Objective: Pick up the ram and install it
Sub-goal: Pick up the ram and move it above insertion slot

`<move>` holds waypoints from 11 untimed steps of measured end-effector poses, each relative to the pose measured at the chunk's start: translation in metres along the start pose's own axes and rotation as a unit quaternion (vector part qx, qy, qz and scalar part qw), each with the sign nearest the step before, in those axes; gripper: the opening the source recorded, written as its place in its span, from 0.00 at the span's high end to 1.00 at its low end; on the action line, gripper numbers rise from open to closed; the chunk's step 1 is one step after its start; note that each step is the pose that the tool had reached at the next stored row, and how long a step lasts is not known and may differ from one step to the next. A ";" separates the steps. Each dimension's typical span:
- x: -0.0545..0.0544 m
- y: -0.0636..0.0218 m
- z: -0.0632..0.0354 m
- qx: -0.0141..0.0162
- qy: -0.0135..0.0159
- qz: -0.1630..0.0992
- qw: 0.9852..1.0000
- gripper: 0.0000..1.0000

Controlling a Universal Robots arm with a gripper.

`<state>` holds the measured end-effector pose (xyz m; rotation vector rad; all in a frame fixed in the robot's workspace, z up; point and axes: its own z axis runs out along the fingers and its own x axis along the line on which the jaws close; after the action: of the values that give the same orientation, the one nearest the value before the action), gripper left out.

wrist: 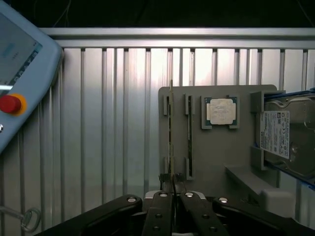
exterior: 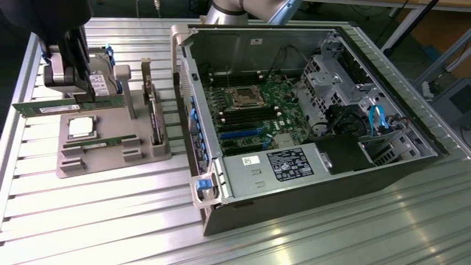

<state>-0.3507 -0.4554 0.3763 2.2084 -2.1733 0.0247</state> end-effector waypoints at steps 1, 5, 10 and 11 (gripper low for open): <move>0.000 0.0000 0.0000 0.000 0.000 0.000 1.000 0.88; 0.000 0.0000 -0.0012 0.000 0.000 0.000 1.000 0.88; 0.000 0.0002 -0.0105 0.000 0.000 0.000 1.000 0.88; 0.000 0.0002 -0.0113 0.000 0.000 0.000 1.000 0.88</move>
<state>-0.3507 -0.4554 0.3876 2.2083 -2.1732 0.0247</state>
